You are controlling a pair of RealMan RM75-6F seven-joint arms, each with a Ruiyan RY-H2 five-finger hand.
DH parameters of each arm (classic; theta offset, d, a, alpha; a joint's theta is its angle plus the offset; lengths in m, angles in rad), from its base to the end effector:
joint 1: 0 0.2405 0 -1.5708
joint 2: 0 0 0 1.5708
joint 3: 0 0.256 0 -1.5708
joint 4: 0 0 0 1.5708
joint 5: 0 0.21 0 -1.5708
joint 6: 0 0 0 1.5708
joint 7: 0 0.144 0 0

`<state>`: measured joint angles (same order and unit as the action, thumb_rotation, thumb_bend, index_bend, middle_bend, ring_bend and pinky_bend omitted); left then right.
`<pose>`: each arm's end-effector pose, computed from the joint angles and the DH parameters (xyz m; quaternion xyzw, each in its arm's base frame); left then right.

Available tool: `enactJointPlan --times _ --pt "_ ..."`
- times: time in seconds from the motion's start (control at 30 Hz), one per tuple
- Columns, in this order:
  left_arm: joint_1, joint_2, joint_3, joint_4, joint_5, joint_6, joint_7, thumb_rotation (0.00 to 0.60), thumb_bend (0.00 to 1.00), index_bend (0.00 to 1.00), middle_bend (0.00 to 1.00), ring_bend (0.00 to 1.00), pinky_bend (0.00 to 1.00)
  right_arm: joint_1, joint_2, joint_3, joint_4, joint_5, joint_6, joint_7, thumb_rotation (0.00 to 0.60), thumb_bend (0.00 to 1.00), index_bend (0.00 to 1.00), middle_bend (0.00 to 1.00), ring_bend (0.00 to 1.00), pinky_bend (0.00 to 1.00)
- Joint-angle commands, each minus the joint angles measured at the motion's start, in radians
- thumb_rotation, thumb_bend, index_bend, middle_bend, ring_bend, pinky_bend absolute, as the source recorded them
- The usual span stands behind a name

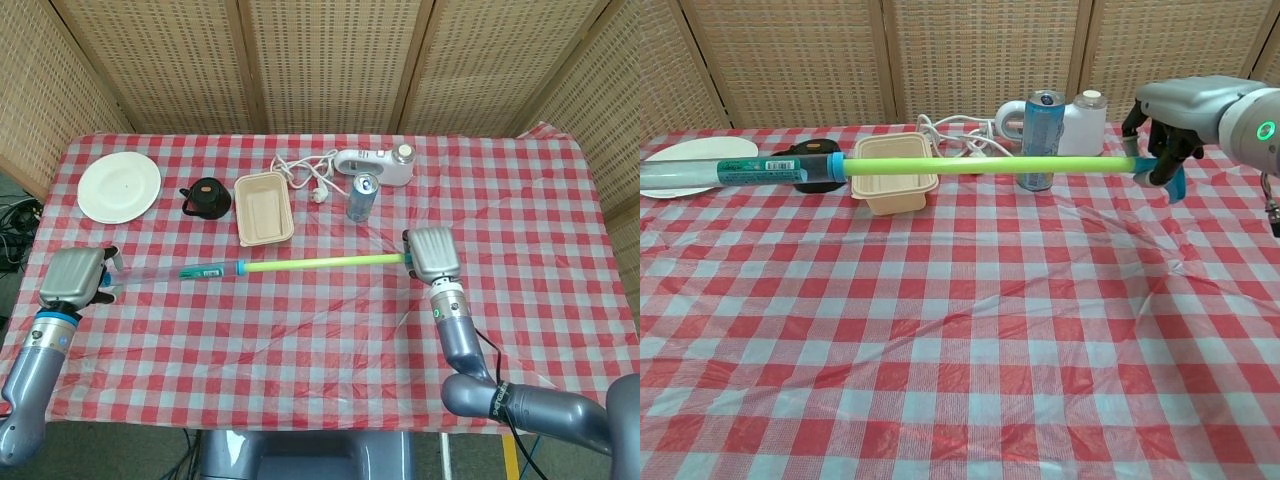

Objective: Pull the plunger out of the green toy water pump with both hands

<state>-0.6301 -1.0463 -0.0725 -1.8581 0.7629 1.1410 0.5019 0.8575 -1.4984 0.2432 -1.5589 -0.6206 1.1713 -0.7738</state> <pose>-0.2363 0.3096 0.1348 -0.6557 -0.4183 -0.2335 0.5835 -0.1460 -0.3806 0.0293 0.6775 -0.3651 0.2792 0.5742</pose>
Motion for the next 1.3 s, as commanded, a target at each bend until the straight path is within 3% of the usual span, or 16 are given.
enactJointPlan --times 0.03,0.1,0.2,0.3,0.4,0.47,0.53,0.8,0.93,1.03,1.3 --pt "0.0 -0.006 -0.003 0.005 0.0 -0.003 -0.001 0.6 0.46 0.59 0.78 0.75 0.64 -0.002 0.001 -0.003 0.0 0.002 -0.001 -0.003 0.6 0.55 0.82 1.0 1.0 0.69" --pt "0.001 -0.01 -0.005 0.006 0.002 -0.004 -0.003 0.6 0.45 0.5 0.68 0.67 0.58 -0.003 0.001 -0.008 0.0 0.0 -0.002 -0.006 0.6 0.5 0.8 1.0 1.0 0.68" --pt "0.003 -0.015 -0.004 0.007 0.012 -0.003 0.001 0.6 0.38 0.31 0.44 0.48 0.45 -0.005 0.002 -0.02 0.005 -0.022 -0.001 -0.007 0.6 0.38 0.68 1.0 0.95 0.6" --pt "0.004 -0.012 -0.004 0.0 0.019 -0.011 -0.003 0.6 0.31 0.21 0.27 0.34 0.35 -0.008 0.003 -0.03 0.008 -0.037 0.0 -0.01 0.6 0.32 0.56 0.84 0.81 0.44" --pt "0.006 -0.006 -0.004 -0.01 0.031 -0.021 -0.013 0.6 0.28 0.17 0.18 0.27 0.3 -0.01 0.011 -0.033 0.0 -0.02 -0.012 -0.019 0.6 0.3 0.45 0.64 0.63 0.25" --pt "0.01 -0.001 -0.003 -0.018 0.042 -0.028 -0.024 0.6 0.27 0.15 0.13 0.22 0.25 -0.011 0.014 -0.035 -0.003 -0.016 -0.019 -0.019 0.6 0.28 0.36 0.5 0.5 0.18" --pt "0.014 0.002 -0.002 -0.025 0.053 -0.031 -0.034 0.6 0.26 0.14 0.1 0.2 0.24 -0.013 0.015 -0.037 -0.003 -0.015 -0.022 -0.018 0.6 0.28 0.28 0.39 0.38 0.14" --pt "0.053 0.012 0.007 -0.056 0.141 -0.024 -0.112 0.6 0.26 0.1 0.01 0.08 0.11 -0.035 0.02 -0.052 -0.014 -0.04 -0.008 0.005 0.6 0.26 0.16 0.12 0.11 0.07" --pt "0.09 0.009 0.014 -0.067 0.213 0.013 -0.164 0.6 0.26 0.07 0.0 0.01 0.06 -0.06 0.031 -0.062 -0.034 -0.068 0.007 0.036 0.6 0.25 0.13 0.07 0.06 0.05" --pt "0.139 -0.015 0.026 -0.051 0.327 0.077 -0.23 0.6 0.25 0.05 0.0 0.0 0.02 -0.095 0.05 -0.083 -0.069 -0.136 0.03 0.086 0.6 0.24 0.12 0.04 0.02 0.02" --pt "0.264 -0.133 0.087 0.065 0.556 0.291 -0.207 0.6 0.24 0.01 0.0 0.0 0.0 -0.25 0.101 -0.206 -0.134 -0.468 0.182 0.286 0.6 0.22 0.08 0.0 0.0 0.0"
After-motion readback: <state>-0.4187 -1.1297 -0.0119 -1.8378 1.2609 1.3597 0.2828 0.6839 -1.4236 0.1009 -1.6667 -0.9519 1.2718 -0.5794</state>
